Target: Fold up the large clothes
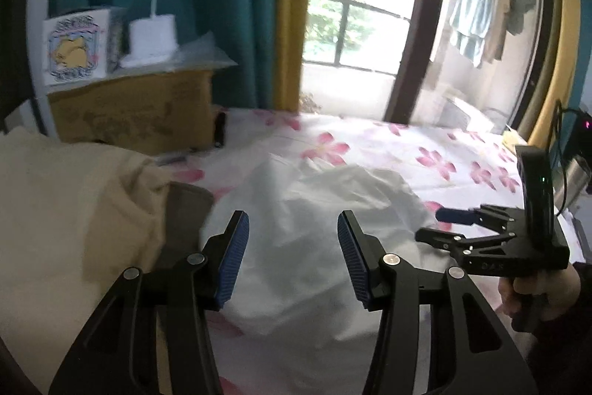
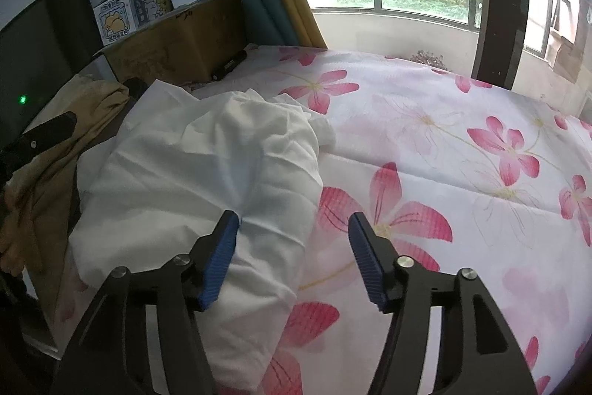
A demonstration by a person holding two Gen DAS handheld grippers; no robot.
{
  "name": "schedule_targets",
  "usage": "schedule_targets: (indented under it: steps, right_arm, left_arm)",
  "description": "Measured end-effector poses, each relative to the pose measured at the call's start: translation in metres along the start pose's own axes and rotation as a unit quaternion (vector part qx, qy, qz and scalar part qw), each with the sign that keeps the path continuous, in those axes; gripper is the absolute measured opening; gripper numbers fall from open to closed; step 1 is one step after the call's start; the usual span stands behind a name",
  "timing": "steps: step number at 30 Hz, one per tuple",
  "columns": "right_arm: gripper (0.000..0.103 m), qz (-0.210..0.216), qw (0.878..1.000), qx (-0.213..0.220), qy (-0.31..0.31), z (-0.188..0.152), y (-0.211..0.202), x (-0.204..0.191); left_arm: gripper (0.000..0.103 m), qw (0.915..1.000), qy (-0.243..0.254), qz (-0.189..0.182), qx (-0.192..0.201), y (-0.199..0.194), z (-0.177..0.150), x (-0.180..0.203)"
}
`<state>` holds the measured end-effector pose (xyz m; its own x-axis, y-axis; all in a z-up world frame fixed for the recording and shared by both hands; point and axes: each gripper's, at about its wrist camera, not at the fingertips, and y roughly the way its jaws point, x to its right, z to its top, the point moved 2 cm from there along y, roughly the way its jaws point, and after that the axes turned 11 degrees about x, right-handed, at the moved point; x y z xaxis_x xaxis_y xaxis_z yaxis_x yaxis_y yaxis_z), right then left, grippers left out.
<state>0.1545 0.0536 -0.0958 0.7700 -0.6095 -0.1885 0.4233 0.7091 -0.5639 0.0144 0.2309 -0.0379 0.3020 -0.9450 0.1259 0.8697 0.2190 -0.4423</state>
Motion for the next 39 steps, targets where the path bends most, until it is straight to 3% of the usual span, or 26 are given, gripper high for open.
schedule_targets:
  steps: [5, 9, 15, 28, 32, 39]
  right_arm:
    - [0.065, 0.002, 1.000, -0.004, 0.001, -0.008, -0.006, 0.000]
    - [0.065, 0.005, 1.000, -0.005, 0.003, -0.015, -0.011, 0.001]
    - [0.066, 0.011, 1.000, -0.007, 0.002, -0.023, -0.018, 0.000]
    - [0.068, 0.022, 1.000, -0.003, 0.013, -0.038, -0.043, 0.006]
    - [0.077, 0.023, 1.000, 0.002, 0.019, -0.044, -0.054, 0.009]
    - [0.078, 0.023, 0.999, 0.001, 0.025, -0.058, -0.069, 0.017]
  left_arm:
    - [0.053, 0.9989, 0.003, -0.007, -0.046, 0.018, -0.021, 0.009]
    - [0.053, 0.9966, 0.004, 0.008, -0.082, 0.028, -0.041, 0.006]
    - [0.053, 0.9957, -0.006, 0.020, -0.090, 0.023, -0.051, 0.000]
    - [0.053, 0.9970, -0.020, 0.052, -0.054, -0.008, -0.051, 0.012]
    - [0.053, 0.9972, -0.026, 0.060, -0.038, -0.018, -0.050, 0.021]
    - [0.053, 0.9973, -0.025, 0.060, -0.034, -0.029, -0.057, 0.038]
